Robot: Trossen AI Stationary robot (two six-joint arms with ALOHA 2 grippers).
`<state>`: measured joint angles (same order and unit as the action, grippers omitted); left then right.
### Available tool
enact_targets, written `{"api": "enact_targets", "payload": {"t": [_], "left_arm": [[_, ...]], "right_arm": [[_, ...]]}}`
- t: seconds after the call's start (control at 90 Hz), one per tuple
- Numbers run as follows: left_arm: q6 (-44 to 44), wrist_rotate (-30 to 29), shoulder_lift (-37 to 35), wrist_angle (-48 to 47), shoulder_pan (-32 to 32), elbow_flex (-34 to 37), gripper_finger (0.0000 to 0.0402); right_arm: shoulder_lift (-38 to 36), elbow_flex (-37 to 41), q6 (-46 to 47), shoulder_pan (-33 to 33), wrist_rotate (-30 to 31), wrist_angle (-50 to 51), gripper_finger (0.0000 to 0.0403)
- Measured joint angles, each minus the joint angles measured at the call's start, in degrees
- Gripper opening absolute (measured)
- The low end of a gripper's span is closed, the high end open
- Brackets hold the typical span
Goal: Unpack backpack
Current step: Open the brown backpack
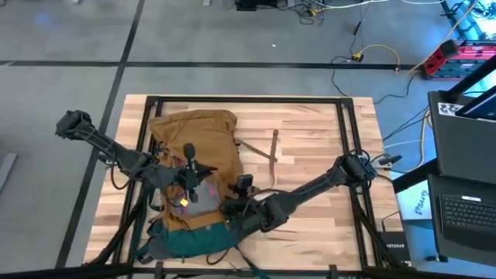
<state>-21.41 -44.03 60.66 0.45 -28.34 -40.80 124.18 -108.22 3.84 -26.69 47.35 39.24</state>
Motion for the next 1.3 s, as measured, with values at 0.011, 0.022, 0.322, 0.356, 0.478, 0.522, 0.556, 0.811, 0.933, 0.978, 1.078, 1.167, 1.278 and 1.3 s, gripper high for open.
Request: {"api": "enact_targets", "payload": {"t": [0.011, 0.022, 0.322, 0.356, 0.478, 0.522, 0.556, 0.811, 0.933, 0.978, 1.078, 1.167, 1.278, 1.3], "left_arm": [[0.0, 0.0, 0.0, 0.0, 0.0, 0.0, 0.0], [0.0, 0.01, 0.0, 0.01, 0.0, 0.0, 0.0], [1.5, -0.04, 0.0, -1.78, 0.01, 0.0, 0.0], [1.67, -0.04, 0.0, -1.86, 0.18, 0.0, 0.0], [2.69, 0.92, 0.0, -1.92, 1.16, 0.0, 0.0], [2.92, 1.55, 0.03, -1.92, 1.46, 0.0, 0.0], [3.02, 1.93, 0.07, -1.91, 1.62, 0.0, 0.0], [3.75, 5.25, 0.6, -1.4, 2.58, 0.0, 0.0], [3.63, 8.83, 0.72, -0.67, 2.16, 0.0, 0.0], [3.61, 9.09, 0.74, -0.84, 2.0, 0.07, 0.0], [3.37, 9.09, 0.74, -0.78, 1.76, 0.11, 0.0], [3.55, 9.23, 0.74, -1.23, 1.7, 0.11, 0.0], [4.92, 9.29, 0.68, -2.5, 1.32, 0.09, 0.0004], [4.95, 9.29, 0.68, -2.58, 0.98, 0.09, 0.0006]], "right_arm": [[0.0, 0.0, -0.32, 0.13, -0.3, -0.26, 0.0203], [0.0, 0.0, -0.66, 0.23, -0.6, -0.51, 0.0202], [0.0, 0.0, -1.74, 0.12, -4.7, -3.98, 0.02], [0.0, 0.0, -1.24, 0.12, -5.03, -4.48, 0.02], [0.07, 0.0, 0.56, 0.78, -7.26, -7.16, 0.02], [0.14, 0.12, 1.03, 1.23, -7.75, -7.95, 0.02], [0.17, 0.25, 1.35, 1.56, -7.92, -8.48, 0.02], [0.52, 1.09, 3.48, 4.19, -9.22, -11.81, 0.02], [1.8, 1.09, 4.67, 6.27, -7.76, -10.03, 0.0195], [2.11, 1.09, 5.03, 6.99, -7.64, -8.75, 0.0183], [2.16, 1.07, 5.63, 7.81, -7.65, -5.38, 0.0122], [2.19, 1.07, 5.15, 7.9, -7.43, -3.46, 0.0037], [2.21, 1.09, 3.39, 7.92, -6.18, -2.9, 0.0016], [2.21, 1.09, 3.38, 7.94, -6.12, -2.75, 0.0016]]}}
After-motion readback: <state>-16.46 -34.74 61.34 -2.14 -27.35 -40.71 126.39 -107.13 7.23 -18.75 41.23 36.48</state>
